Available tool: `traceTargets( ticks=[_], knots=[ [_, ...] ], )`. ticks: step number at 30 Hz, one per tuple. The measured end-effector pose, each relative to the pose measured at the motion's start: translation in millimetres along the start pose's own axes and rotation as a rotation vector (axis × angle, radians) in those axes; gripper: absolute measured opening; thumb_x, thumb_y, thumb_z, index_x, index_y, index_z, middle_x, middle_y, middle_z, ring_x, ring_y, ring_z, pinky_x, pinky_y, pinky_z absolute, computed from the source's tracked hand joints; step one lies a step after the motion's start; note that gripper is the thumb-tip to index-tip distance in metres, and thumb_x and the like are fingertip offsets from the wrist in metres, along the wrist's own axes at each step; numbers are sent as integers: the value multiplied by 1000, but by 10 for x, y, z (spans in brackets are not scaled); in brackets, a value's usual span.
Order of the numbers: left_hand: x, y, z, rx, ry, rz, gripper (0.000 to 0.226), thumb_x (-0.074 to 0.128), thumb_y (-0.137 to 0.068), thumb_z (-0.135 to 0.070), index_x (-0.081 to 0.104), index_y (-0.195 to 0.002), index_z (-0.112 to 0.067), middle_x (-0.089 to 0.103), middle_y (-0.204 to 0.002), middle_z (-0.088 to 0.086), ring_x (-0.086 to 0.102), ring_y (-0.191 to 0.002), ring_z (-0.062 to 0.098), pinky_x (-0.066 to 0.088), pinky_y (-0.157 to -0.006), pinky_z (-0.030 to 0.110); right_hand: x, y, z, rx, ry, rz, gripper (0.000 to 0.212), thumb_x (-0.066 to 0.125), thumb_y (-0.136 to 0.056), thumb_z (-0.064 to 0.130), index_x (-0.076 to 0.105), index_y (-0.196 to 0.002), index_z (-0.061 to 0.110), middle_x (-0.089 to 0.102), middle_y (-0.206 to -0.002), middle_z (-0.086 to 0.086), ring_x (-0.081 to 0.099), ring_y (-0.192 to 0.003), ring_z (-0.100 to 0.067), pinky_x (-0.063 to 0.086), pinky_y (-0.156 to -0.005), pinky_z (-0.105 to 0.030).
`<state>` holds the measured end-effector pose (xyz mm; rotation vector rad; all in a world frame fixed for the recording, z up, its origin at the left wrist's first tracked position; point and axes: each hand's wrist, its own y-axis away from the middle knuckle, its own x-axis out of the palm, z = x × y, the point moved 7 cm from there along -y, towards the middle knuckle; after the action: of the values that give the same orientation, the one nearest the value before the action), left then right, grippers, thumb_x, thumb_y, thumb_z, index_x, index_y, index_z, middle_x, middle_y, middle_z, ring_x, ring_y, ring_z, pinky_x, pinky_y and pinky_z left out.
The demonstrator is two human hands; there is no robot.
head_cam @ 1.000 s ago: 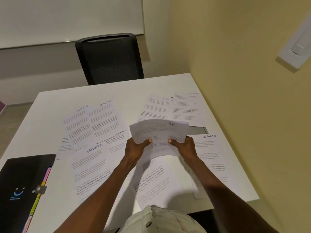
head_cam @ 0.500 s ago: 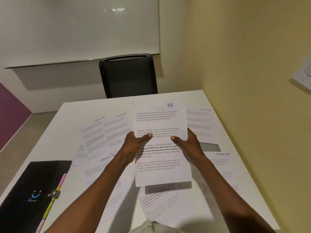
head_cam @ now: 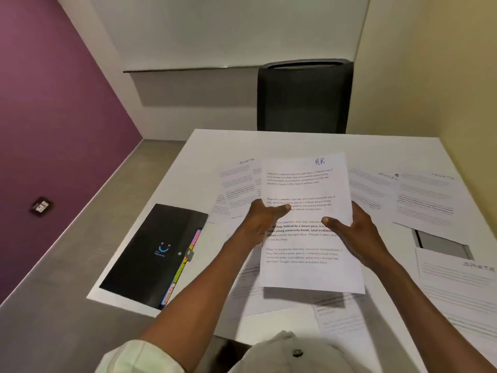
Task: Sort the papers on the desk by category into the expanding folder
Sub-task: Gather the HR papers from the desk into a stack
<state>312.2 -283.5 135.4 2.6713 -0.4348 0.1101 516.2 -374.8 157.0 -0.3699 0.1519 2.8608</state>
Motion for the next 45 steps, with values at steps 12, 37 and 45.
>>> traceTargets(
  ticks=[12, 37, 45],
  knots=[
    [-3150, 140, 538, -68, -162, -672, 14, 60, -90, -3, 69, -82, -9, 67, -78, 11, 62, -63, 16, 49, -52, 21, 1431, -105, -247, 218, 103, -115, 46, 75, -84, 29, 57, -125, 19, 66, -112, 4, 61, -101, -17, 43, -83, -29],
    [-3281, -704, 1162, 34, -1559, -328, 54, 72, -67, -51, 49, -88, -6, 55, -87, 19, 51, -77, 30, 43, -68, 39, 1759, 158, -401, 397, 108, -266, 45, 80, -78, 30, 60, -118, 23, 71, -109, 10, 67, -101, -16, 52, -89, -36],
    [-3181, -708, 1050, -4, -1654, -250, 34, 63, -75, -33, 52, -92, -6, 60, -99, 28, 57, -66, 27, 47, -61, 29, 1843, 72, -340, 390, 97, -259, 48, 81, -77, 30, 60, -120, 23, 70, -110, 8, 67, -102, -18, 53, -90, -37]
  ],
)
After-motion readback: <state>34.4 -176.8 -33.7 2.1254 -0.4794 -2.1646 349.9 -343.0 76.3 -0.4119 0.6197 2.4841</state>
